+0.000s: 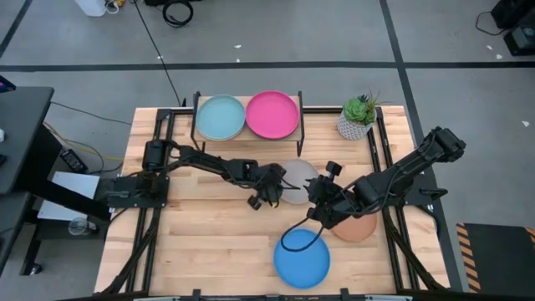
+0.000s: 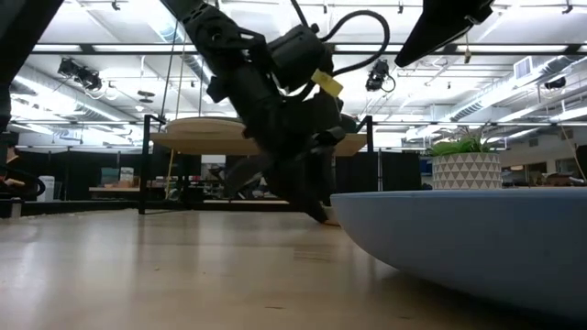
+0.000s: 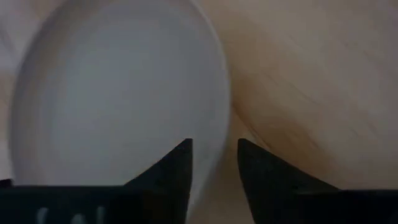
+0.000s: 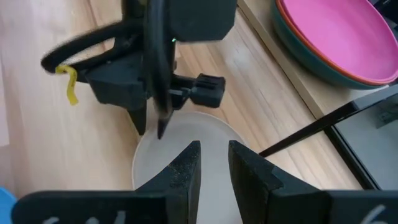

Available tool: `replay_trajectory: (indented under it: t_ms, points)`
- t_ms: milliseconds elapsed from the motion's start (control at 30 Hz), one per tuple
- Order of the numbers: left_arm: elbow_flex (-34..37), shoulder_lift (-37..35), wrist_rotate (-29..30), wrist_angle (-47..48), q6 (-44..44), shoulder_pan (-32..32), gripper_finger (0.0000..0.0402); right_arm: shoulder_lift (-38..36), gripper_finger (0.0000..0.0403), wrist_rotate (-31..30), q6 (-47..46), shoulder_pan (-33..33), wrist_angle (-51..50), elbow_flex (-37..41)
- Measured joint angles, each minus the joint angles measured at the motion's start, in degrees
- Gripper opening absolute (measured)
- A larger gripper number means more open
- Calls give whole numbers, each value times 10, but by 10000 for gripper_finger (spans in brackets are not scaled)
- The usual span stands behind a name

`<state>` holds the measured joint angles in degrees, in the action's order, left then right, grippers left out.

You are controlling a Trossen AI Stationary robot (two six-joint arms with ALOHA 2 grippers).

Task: Place and stack plates onto a shelf
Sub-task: Stack the gray plate on top of the light blue plate on the shelf

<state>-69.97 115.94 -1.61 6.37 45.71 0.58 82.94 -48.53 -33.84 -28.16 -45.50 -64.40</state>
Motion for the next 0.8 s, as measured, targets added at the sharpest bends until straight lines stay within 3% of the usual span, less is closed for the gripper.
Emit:
replay_trajectory:
  t_ms: [233, 400, 600, 800]
  points:
    - [0, -3, -38, 50, -7, -1, 15, 0, 89, 1, 4, 0, 9, 0]
    - [1, -47, -53, 141, -61, -15, 15, 0, 89, 2, 4, 0, 13, 0]
    - [1, -187, -118, 269, -137, -33, 14, 0, 89, 3, 6, 0, 13, 0]
    - [1, -345, -33, 323, -196, -47, 14, 0, 89, 1, 9, 0, 13, 0]
